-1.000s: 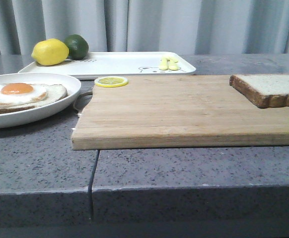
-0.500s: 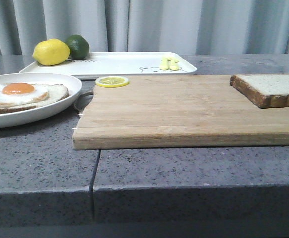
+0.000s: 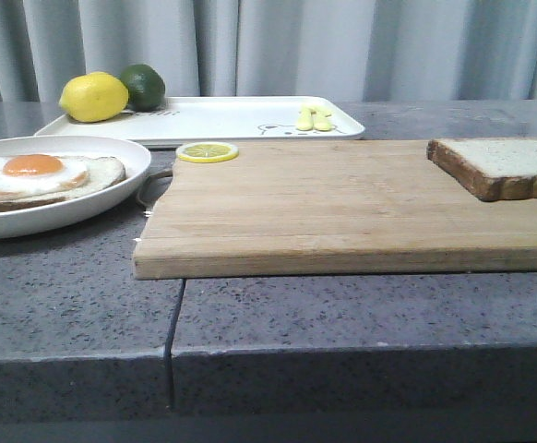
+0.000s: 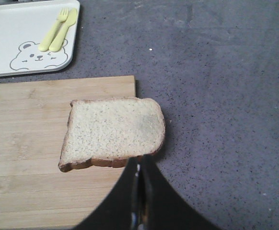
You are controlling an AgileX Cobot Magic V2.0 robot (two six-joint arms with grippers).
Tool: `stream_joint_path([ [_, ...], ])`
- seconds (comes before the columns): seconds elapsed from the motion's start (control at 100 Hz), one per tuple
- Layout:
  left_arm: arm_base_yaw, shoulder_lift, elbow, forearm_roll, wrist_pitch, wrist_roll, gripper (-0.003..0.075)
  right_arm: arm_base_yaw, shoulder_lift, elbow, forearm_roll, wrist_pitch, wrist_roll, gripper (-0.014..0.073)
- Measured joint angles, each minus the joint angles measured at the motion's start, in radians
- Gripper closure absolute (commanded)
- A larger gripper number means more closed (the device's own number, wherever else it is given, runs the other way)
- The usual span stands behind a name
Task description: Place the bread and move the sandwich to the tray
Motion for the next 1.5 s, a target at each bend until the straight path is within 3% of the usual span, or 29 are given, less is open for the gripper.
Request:
stream_joint_path([
  [0.25, 0.0, 0.03, 0.0, -0.004, 0.009, 0.0, 0.0739, 0.0, 0.001, -0.002, 0.0, 0.004, 0.0, 0.0695],
  [0.32, 0.0, 0.03, 0.0, -0.004, 0.009, 0.0, 0.0735, 0.0, 0.001, -0.002, 0.0, 0.004, 0.0, 0.0636],
  [0.4, 0.0, 0.03, 0.0, -0.004, 0.011, 0.0, 0.0698, 0.0, 0.001, -0.002, 0.0, 0.006, 0.0, 0.0503],
  [0.46, 0.0, 0.03, 0.0, -0.004, 0.011, 0.005, 0.0636, 0.0, 0.001, -0.002, 0.0, 0.006, 0.0, 0.0386],
  [0.52, 0.0, 0.03, 0.0, -0.004, 0.011, 0.022, 0.0533, 0.0, 0.001, -0.002, 0.0, 0.006, 0.0, 0.0227],
  [0.59, 0.0, 0.03, 0.0, -0.004, 0.011, 0.035, 0.0389, 0.0, 0.001, -0.002, 0.0, 0.006, 0.0, 0.0112],
  [0.67, 0.0, 0.03, 0.0, -0.004, 0.011, 0.04, 0.0228, 0.0, 0.001, -0.002, 0.0, 0.006, 0.0, 0.0044],
  [0.74, 0.0, 0.03, 0.0, -0.004, 0.011, 0.041, 0.0155, 0.0, 0.001, -0.002, 0.0, 0.006, 0.0, 0.0041],
  [1.5, 0.0, 0.03, 0.0, -0.004, 0.011, 0.045, 0.027, 0.0, 0.001, -0.002, 0.0, -0.014, 0.0, 0.0041],
])
